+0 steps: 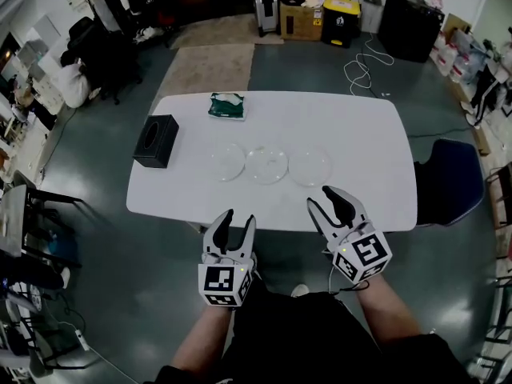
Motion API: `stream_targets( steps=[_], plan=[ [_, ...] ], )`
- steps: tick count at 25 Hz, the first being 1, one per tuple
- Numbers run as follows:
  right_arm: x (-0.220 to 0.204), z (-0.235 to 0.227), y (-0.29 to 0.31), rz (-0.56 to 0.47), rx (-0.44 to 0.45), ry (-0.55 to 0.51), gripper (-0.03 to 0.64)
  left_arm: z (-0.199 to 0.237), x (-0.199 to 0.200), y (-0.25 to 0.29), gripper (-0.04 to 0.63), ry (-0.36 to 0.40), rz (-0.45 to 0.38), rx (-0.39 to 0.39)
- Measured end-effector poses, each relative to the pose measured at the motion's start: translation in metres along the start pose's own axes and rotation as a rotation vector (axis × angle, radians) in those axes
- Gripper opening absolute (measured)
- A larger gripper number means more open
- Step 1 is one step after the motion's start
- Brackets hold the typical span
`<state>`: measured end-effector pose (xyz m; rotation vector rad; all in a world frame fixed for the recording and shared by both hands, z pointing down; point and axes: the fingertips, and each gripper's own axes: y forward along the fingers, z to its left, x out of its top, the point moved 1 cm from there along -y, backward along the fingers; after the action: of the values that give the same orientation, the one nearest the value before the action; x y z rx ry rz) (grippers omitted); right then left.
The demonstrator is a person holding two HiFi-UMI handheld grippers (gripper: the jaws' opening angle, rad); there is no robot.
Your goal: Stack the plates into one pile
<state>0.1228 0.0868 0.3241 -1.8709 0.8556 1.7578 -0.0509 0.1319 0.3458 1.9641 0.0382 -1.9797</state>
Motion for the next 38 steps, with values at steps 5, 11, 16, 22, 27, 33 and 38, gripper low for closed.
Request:
stream_targets(
  steps=[5, 11, 16, 22, 27, 33, 38],
  plan=[
    [0.0, 0.006, 0.039, 0.013, -0.019, 0.013, 0.173, 0.038, 0.001, 0.015, 0.196, -0.001, 0.008, -0.003],
    [-0.011, 0.012, 0.094, 0.043, -0.033, 0.027, 0.173, 0.089, -0.007, 0.038, 0.201, -0.017, 0.032, 0.008],
    [-0.022, 0.019, 0.139, 0.075, -0.036, 0.04, 0.173, 0.128, -0.019, 0.059, 0.204, -0.027, 0.069, 0.003],
    [-0.039, 0.028, 0.187, 0.116, -0.052, 0.054, 0.173, 0.172, -0.031, 0.084, 0.206, -0.038, 0.107, -0.008],
    [-0.057, 0.031, 0.221, 0.153, -0.075, 0.064, 0.173, 0.207, -0.047, 0.104, 0.207, -0.044, 0.145, -0.019],
    [-0.086, 0.044, 0.252, 0.216, -0.085, 0.087, 0.172, 0.234, -0.065, 0.124, 0.207, -0.054, 0.195, -0.053],
    [-0.111, 0.054, 0.274, 0.282, -0.103, 0.099, 0.172, 0.252, -0.078, 0.14, 0.207, -0.068, 0.229, -0.091]
  ],
)
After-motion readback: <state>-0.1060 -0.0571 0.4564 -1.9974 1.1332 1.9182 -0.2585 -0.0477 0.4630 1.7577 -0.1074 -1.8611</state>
